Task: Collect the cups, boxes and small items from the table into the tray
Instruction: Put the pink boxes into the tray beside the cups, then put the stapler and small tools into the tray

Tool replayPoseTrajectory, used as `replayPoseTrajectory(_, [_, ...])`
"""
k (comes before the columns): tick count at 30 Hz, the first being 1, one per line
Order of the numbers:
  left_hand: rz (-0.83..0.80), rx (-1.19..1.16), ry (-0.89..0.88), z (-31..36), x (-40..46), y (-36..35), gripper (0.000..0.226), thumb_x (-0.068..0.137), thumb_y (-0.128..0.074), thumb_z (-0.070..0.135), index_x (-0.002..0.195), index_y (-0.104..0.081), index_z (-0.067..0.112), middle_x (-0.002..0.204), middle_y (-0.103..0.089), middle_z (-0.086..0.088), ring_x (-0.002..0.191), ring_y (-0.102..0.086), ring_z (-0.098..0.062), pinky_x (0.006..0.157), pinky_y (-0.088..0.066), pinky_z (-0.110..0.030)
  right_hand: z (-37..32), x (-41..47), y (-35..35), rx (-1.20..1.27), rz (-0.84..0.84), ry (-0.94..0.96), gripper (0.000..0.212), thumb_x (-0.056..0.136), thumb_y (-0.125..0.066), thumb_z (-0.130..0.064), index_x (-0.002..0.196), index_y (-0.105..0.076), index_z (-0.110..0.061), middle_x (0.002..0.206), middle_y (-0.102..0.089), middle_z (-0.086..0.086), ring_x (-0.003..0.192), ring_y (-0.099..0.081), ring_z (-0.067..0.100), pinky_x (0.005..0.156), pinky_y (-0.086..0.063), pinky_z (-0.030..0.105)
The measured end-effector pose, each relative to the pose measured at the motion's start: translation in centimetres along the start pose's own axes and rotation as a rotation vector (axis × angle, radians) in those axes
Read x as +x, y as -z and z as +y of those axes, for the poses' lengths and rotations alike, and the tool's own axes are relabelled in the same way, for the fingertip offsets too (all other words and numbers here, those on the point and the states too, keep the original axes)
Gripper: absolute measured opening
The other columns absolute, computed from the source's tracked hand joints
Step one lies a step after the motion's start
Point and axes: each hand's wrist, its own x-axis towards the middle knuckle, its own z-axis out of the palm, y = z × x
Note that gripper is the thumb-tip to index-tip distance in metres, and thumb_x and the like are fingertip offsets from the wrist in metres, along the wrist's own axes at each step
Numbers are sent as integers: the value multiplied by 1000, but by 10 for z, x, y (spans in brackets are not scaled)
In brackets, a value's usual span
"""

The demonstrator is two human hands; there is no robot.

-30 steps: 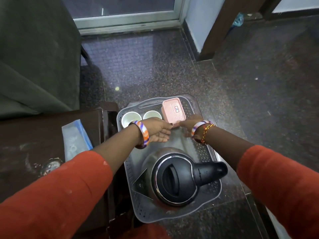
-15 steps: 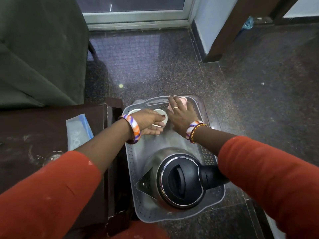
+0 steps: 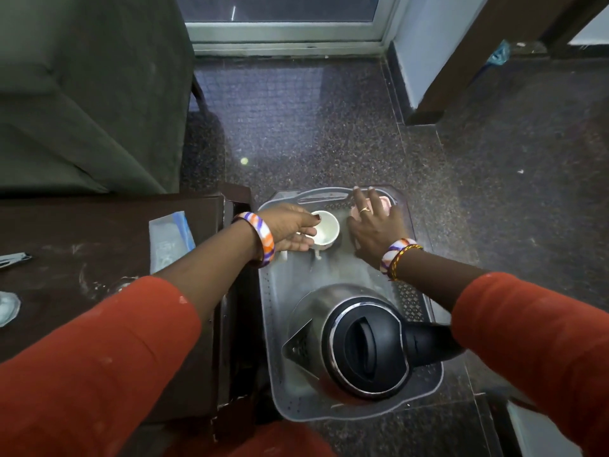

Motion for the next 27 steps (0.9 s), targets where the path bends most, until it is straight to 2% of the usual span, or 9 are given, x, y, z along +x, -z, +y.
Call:
replayPoseTrajectory(2, [16, 6, -23, -1, -9, 13, 13, 94, -47, 14, 82, -51, 13, 80, -51, -5, 71, -52, -15, 71, -45, -24, 1, -7, 25, 22, 50, -8, 50, 58, -78, -29, 105, -67, -14, 139, -49, 21, 124, -51, 41, 81, -50, 55])
replayPoseTrajectory(4, [45, 1, -47, -4, -20, 30, 17, 94, -46, 14, 78, -50, 16, 79, -50, -4, 70, -50, -15, 69, -44, -23, -1, -12, 48, 80, 89, 11, 42, 81, -59, -20, 123, -55, -14, 143, -42, 18, 130, -43, 35, 93, -45, 50])
replayPoseTrajectory(7, [108, 6, -69, -13, -41, 61, 19, 94, -45, 15, 76, -49, 18, 79, -50, -2, 70, -50, -12, 67, -43, -22, -10, -18, 88, 130, 109, 46, 31, 87, -50, -18, 118, -56, -13, 123, -59, 14, 116, -56, 33, 87, -48, 39])
replayPoseTrajectory(11, [215, 8, -119, -37, -81, 116, 21, 94, -45, 16, 74, -48, 21, 77, -50, 1, 68, -48, -9, 64, -40, -22, -63, -17, 153, 189, 81, 151, 33, 86, -53, -23, 119, -58, -19, 122, -63, 12, 112, -60, 33, 88, -49, 37])
replayPoseTrajectory(14, [325, 59, -163, -64, -118, 167, 15, 93, -48, 15, 79, -51, 20, 81, -51, -4, 71, -49, -12, 58, -39, -20, -122, -10, 197, 227, 63, 312, 34, 83, -57, -27, 117, -59, -26, 122, -63, 9, 111, -60, 31, 87, -49, 35])
replayPoseTrajectory(16, [430, 114, -191, -84, -145, 205, 6, 91, -50, 14, 93, -56, 16, 80, -52, -5, 71, -47, -14, 48, -37, -13, -169, -4, 222, 261, 37, 412, 35, 80, -60, -28, 115, -59, -29, 121, -64, 6, 111, -61, 29, 88, -48, 33])
replayPoseTrajectory(19, [566, 131, -250, -118, -181, 267, 24, 91, -52, 12, 113, -57, 5, 78, -54, 1, 62, -45, -5, 46, -37, -10, -250, 7, 257, 291, 24, 555, 35, 79, -63, -33, 113, -60, -29, 118, -65, 4, 109, -61, 28, 90, -51, 36])
replayPoseTrajectory(22, [671, 95, -251, -153, -214, 331, 28, 91, -51, 9, 116, -56, -2, 87, -58, -4, 62, -44, -3, 47, -35, -2, -339, 17, 287, 314, 10, 645, 36, 79, -63, -33, 114, -59, -30, 118, -65, 6, 108, -61, 28, 88, -50, 34])
replayPoseTrajectory(27, [882, -15, -172, -236, -257, 434, 23, 88, -53, 5, 108, -63, -1, 109, -65, -24, 79, -55, -13, 64, -40, -19, -495, 21, 317, 385, -41, 841, 30, 83, -58, -28, 113, -63, -26, 118, -67, 4, 111, -60, 25, 89, -47, 28])
